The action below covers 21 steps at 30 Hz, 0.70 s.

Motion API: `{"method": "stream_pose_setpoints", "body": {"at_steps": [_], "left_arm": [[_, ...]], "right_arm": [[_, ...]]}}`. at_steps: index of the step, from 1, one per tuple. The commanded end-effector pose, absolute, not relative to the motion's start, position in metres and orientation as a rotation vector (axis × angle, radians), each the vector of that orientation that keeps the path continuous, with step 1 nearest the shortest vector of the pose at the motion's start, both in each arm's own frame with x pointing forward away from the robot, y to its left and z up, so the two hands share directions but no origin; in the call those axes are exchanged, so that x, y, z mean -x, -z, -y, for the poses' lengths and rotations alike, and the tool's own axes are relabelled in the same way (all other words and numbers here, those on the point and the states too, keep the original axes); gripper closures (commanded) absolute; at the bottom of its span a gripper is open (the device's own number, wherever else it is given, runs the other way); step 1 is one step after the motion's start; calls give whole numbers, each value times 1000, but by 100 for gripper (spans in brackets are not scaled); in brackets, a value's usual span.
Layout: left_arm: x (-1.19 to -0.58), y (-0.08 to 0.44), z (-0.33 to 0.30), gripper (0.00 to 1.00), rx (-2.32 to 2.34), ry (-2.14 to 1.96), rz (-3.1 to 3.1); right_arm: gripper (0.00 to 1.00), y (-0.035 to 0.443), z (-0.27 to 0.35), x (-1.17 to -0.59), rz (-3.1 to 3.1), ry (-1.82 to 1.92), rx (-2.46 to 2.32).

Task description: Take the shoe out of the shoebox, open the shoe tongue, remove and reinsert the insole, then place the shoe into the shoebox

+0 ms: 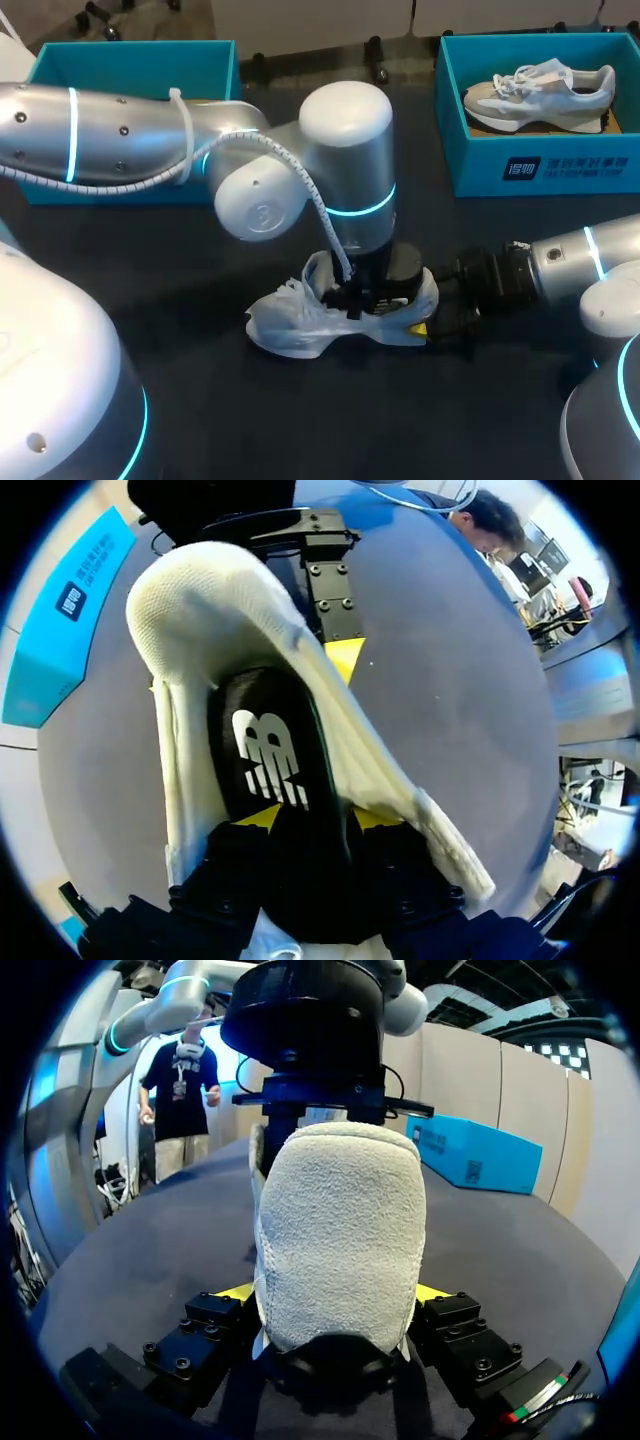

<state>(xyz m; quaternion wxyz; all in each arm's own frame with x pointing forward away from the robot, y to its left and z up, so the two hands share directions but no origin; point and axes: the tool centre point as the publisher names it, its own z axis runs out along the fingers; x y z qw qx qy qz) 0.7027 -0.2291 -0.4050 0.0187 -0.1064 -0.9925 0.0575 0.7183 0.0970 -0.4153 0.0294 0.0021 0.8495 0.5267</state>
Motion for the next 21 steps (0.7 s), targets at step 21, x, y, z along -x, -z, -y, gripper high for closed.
{"method": "stream_pose_setpoints", "body": {"at_steps": [21], "left_arm": [[-713, 438, 226, 100, 397, -182, 3226]], "right_arm": [[100, 415, -97, -719, -2626, -1618, -8]]}}
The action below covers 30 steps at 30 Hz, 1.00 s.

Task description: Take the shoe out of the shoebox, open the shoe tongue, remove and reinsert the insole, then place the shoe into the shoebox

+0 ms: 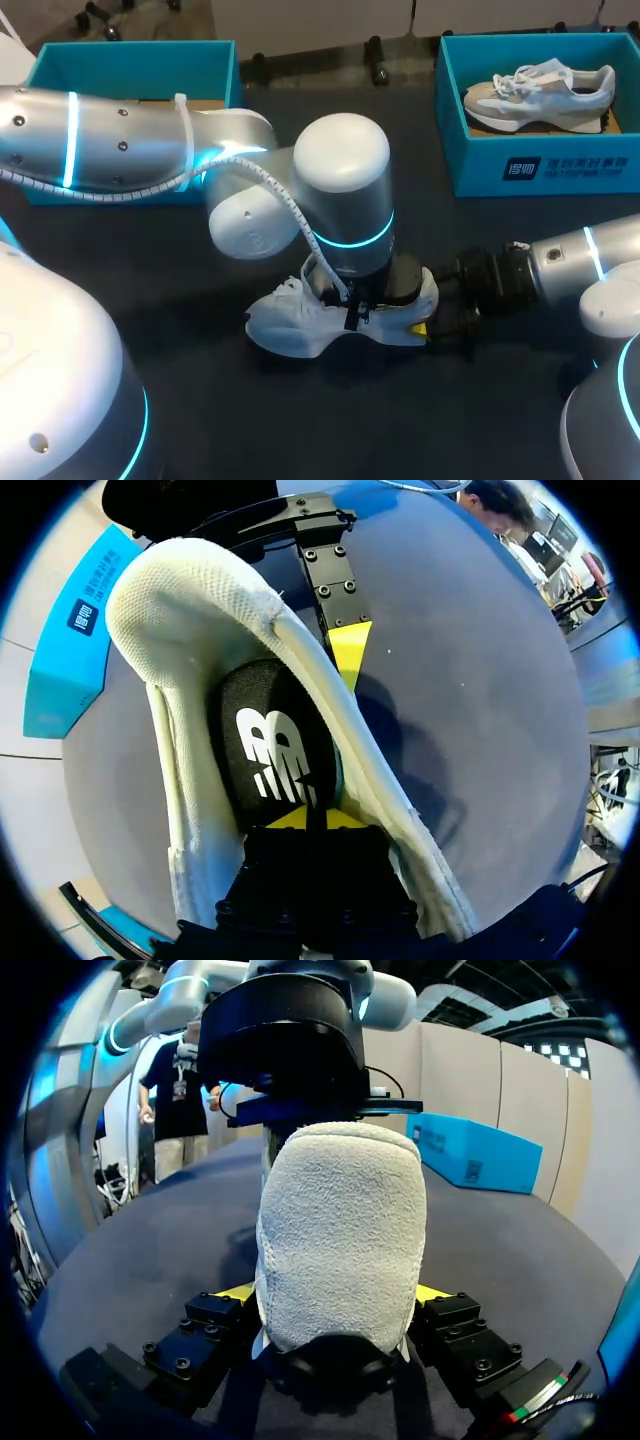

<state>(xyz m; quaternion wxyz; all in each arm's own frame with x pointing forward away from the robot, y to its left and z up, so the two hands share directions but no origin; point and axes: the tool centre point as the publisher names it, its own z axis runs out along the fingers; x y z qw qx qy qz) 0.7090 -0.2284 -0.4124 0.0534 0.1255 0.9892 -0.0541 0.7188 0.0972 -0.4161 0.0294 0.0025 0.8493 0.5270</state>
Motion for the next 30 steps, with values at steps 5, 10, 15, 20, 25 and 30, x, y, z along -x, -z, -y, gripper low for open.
{"method": "stream_pose_setpoints", "body": {"at_steps": [5, 10, 15, 20, 25, 30], "left_arm": [[-719, 421, 223, 100, -324, 204, -3007], [-721, 406, 219, 100, -283, 224, -3025], [-722, 394, 218, 100, -264, 240, -3043], [-722, 386, 216, 100, -256, 243, -3054], [-722, 379, 213, 100, -236, 252, -3075], [-724, 372, 210, 100, -201, 268, -3108]], "right_arm": [[100, 415, -97, -719, -2626, -1618, -8], [100, 415, -97, -719, -2626, -1618, -8], [100, 415, -97, -719, -2626, -1618, -8], [100, 415, -97, -719, -2626, -1618, -8], [100, 415, -97, -719, -2626, -1618, -8], [100, 415, -97, -719, -2626, -1618, -8]]}}
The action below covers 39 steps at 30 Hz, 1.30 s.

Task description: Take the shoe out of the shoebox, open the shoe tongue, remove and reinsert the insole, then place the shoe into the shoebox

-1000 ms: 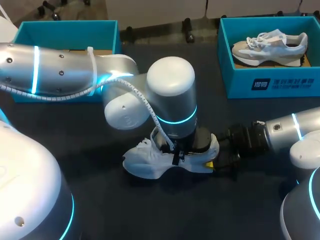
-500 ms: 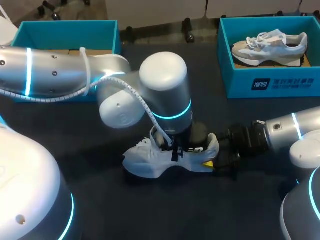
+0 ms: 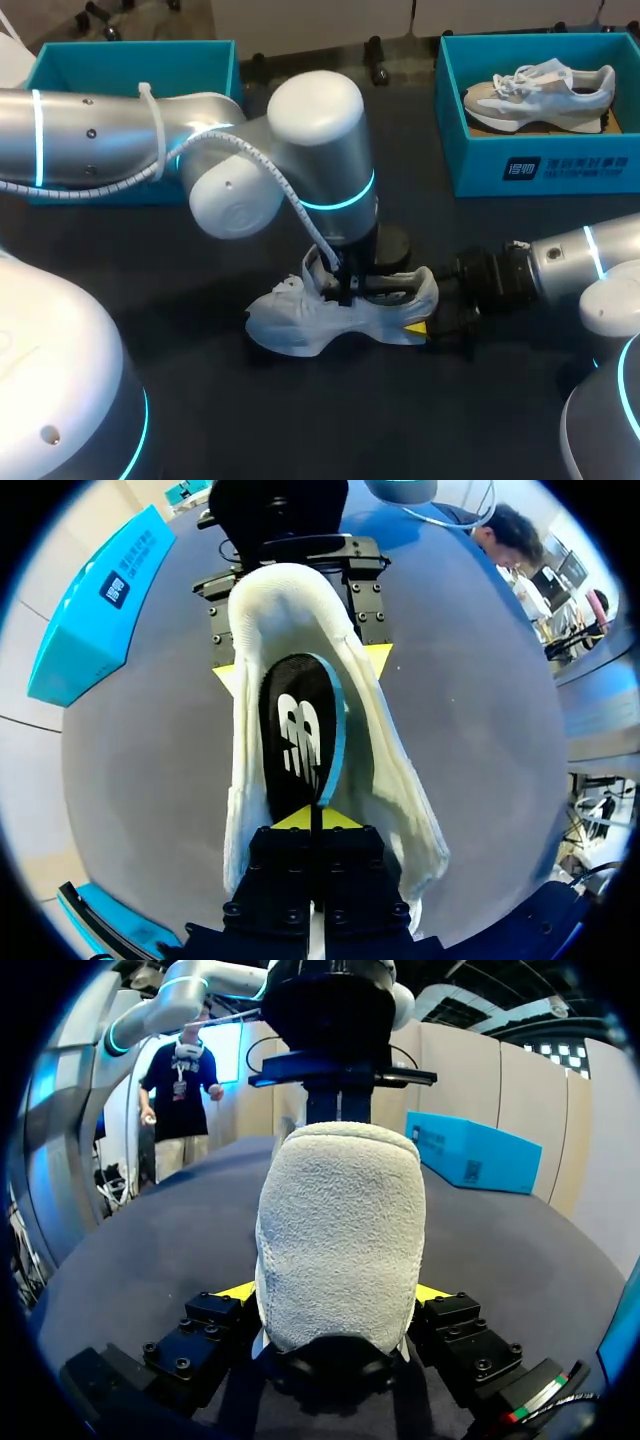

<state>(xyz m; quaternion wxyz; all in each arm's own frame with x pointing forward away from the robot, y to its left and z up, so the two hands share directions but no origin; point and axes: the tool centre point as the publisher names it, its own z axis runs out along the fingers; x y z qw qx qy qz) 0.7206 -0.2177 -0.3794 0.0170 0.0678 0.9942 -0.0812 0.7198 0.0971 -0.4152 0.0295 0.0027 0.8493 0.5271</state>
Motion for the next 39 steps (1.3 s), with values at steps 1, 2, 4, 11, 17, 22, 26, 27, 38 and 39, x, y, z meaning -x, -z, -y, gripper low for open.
{"method": "stream_pose_setpoints", "body": {"at_steps": [1, 2, 4, 11, 17, 22, 26, 27, 38, 39], "left_arm": [[-724, 370, 209, 100, -196, 269, -3111], [-725, 368, 209, 100, -195, 268, -3110], [-725, 365, 207, 100, -178, 283, -3126], [-721, 354, 204, 100, -165, 336, -3148], [-713, 346, 199, 100, -151, 378, -3167], [-709, 340, 198, 100, -143, 414, -3169], [-709, 333, 200, 100, -125, 449, -3161], [-709, 331, 200, 100, -119, 462, -3159], [-715, 312, 212, 100, -79, 552, -3143], [-715, 311, 214, 100, -76, 558, -3144]], "right_arm": [[100, 415, -97, -719, -2626, -1618, -8], [100, 415, -97, -719, -2626, -1618, -8], [100, 415, -97, -719, -2626, -1618, -8], [100, 415, -97, -719, -2626, -1618, -8], [100, 415, -97, -719, -2626, -1618, -8], [100, 415, -97, -719, -2626, -1618, -8], [100, 415, -97, -719, -2626, -1618, -8], [100, 415, -97, -719, -2626, -1618, -8], [100, 415, -97, -719, -2626, -1618, -8], [100, 415, -97, -719, -2626, -1618, -8]]}}
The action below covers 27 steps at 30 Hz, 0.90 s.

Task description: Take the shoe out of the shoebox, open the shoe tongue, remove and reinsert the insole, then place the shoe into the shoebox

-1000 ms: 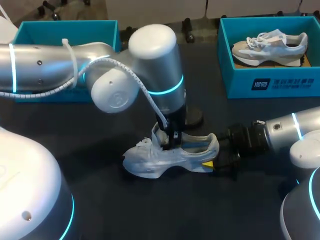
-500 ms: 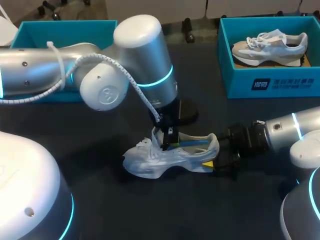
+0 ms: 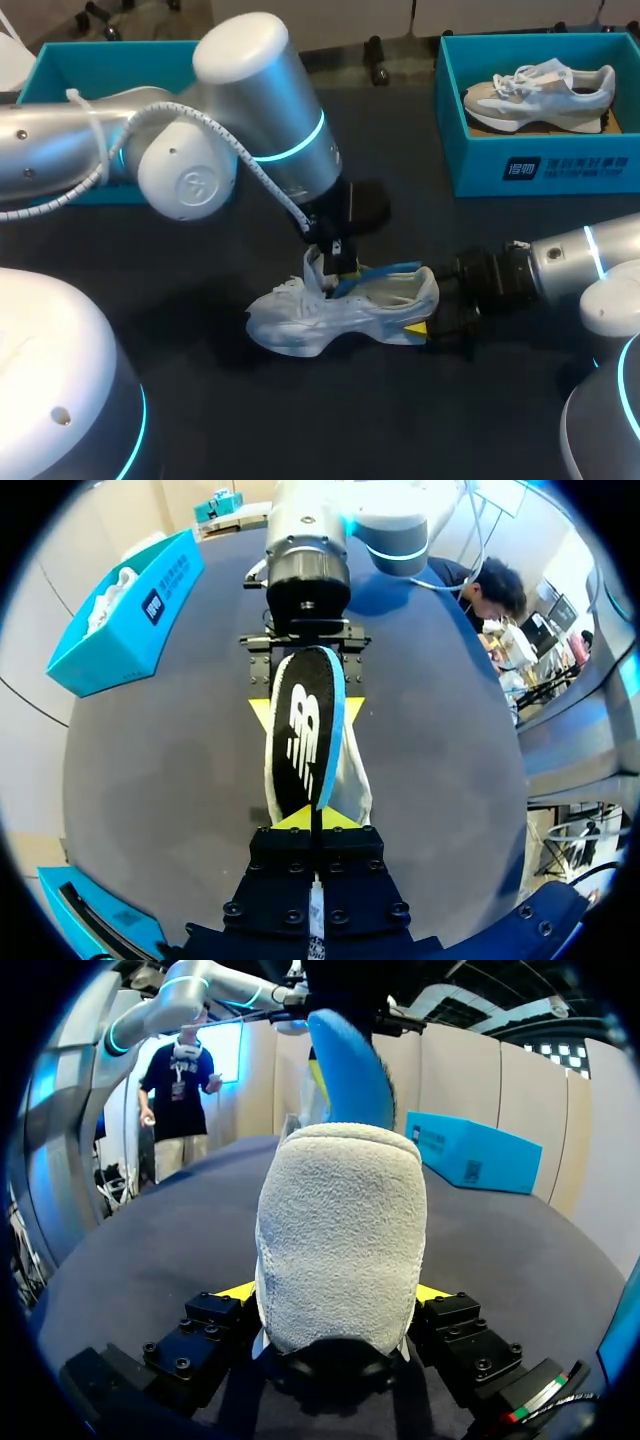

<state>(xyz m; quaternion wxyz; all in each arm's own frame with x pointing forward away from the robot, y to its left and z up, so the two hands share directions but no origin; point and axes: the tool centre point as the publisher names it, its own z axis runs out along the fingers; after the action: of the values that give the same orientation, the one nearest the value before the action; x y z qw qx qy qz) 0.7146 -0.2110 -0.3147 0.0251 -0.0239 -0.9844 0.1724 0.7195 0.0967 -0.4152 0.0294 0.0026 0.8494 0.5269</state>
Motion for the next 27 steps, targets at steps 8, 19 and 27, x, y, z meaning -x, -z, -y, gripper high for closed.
{"method": "stream_pose_setpoints", "body": {"at_steps": [8, 19, 27], "left_arm": [[-710, 309, 237, 100, 73, -572, 3034], [-709, 318, 244, 100, 141, -693, 3032], [-705, 319, 244, 62, 178, -777, 3035]], "right_arm": [[100, 415, -97, -719, -2626, -1618, -8], [100, 415, -97, -719, -2626, -1618, -8], [100, 415, -97, -719, -2626, -1618, -8]]}}
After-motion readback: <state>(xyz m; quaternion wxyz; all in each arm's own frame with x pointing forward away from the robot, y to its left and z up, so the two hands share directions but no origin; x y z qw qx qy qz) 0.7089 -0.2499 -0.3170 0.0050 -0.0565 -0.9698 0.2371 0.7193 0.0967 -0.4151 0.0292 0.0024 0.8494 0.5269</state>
